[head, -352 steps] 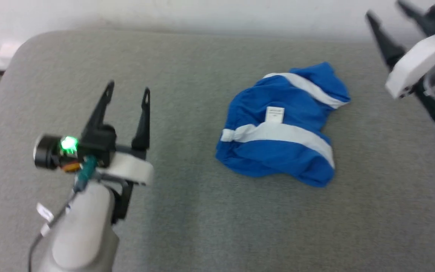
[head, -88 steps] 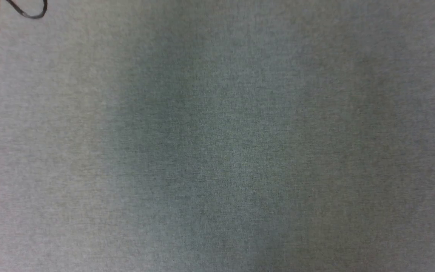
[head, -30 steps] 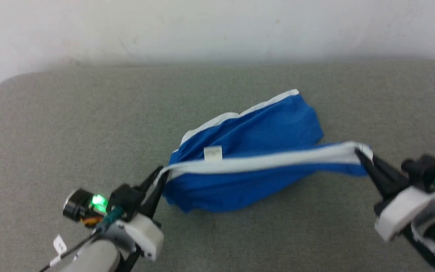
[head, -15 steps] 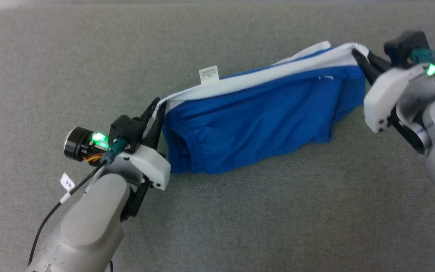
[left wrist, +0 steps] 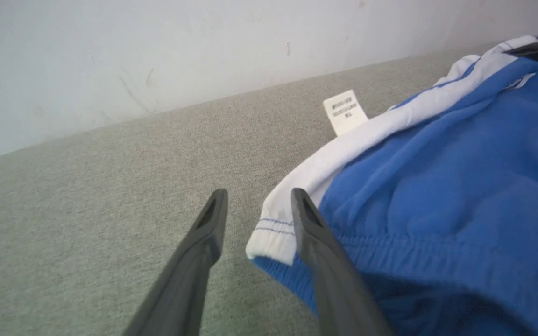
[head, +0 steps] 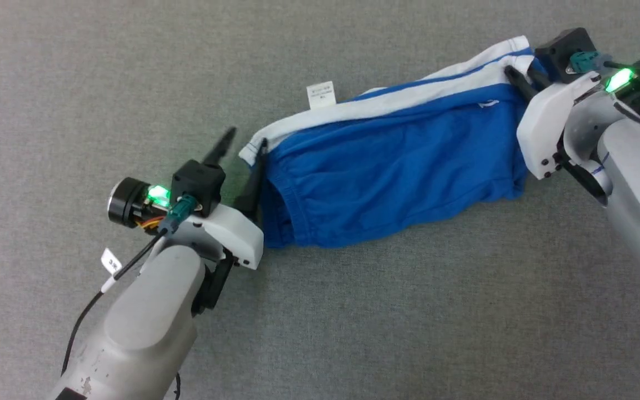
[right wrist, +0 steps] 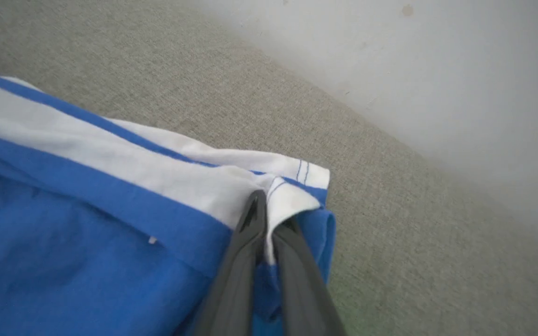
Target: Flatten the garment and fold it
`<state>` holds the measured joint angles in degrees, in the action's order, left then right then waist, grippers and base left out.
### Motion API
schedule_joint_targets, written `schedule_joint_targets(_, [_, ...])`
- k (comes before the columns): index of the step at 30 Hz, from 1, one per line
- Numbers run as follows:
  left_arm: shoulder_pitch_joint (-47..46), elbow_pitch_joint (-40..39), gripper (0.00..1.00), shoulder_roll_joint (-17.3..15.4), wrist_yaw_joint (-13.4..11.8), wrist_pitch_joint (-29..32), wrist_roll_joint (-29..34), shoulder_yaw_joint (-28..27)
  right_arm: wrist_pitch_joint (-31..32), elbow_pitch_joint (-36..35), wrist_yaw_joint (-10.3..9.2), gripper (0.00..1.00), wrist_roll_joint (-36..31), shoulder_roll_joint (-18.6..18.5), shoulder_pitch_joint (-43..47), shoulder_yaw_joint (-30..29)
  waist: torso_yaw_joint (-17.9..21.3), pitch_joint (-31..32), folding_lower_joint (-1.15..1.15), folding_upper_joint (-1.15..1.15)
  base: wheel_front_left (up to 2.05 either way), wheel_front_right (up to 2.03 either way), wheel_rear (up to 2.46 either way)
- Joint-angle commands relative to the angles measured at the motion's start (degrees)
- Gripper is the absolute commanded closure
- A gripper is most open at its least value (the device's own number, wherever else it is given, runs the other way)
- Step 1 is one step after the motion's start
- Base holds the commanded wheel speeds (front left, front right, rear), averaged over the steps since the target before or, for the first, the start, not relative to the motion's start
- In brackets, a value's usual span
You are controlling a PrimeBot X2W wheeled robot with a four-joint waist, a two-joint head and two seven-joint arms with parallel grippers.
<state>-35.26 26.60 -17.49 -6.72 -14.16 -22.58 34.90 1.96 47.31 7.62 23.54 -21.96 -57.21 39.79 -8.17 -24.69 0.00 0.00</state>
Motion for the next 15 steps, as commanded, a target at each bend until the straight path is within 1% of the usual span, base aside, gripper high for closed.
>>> schedule_joint_targets(1, [0.71, -1.01, 0.0, -0.2, -0.47, -0.44, 0.32, -0.4, -0.89, -0.13, -0.13, 0.0, 0.92, -1.02, -1.48, 0.85, 0.62, 2.07, 0.0, 0.0, 0.0, 0.0, 0.0])
schedule_joint_targets(4, [1.89, -4.11, 0.0, -0.62, -1.98, -0.7, 1.4, -1.08, -0.37, -2.26, -0.13, 0.0, 3.42, -3.69, -2.84, 3.22, 0.59, 3.66, 0.0, 0.0, 0.0, 0.0, 0.0])
schedule_joint_targets(6, [2.92, -6.66, 0.0, -0.96, -3.4, -0.78, 2.26, -1.78, 1.91, -4.94, -0.13, 0.0, 5.75, -6.11, -3.83, 5.63, 0.56, 4.52, 0.0, 0.0, 0.0, 0.0, 0.0])
schedule_joint_targets(7, [3.44, -8.16, 0.0, -1.08, -4.02, -0.79, 2.71, -2.12, 4.11, -6.43, -0.13, 0.0, 7.19, -7.56, -4.29, 7.2, 0.46, 4.82, 0.0, 0.0, 0.0, 0.0, 0.0])
schedule_joint_targets(11, [5.64, -13.84, 0.0, -1.61, -5.89, -0.82, 4.2, -3.41, 16.97, -14.37, -0.13, 0.0, 14.82, -13.86, -6.4, 14.57, -0.26, 5.12, 0.0, 0.0, 0.0, 0.0, 0.0])
schedule_joint_targets(13, [6.32, -16.24, 0.0, -1.72, -6.41, -0.83, 4.83, -4.0, 24.27, -17.72, -0.13, 0.0, 19.5, -16.82, -7.45, 17.07, -0.89, 4.67, 0.0, 0.0, 0.0, 0.0, 0.0])
schedule_joint_targets(15, [6.99, -17.75, 0.0, -1.67, -6.52, -0.83, 5.06, -4.39, 30.22, -20.35, -0.13, 0.0, 22.98, -19.1, -8.41, 19.25, -1.53, 3.98, 0.0, 0.0, 0.0, 0.0, 0.0])
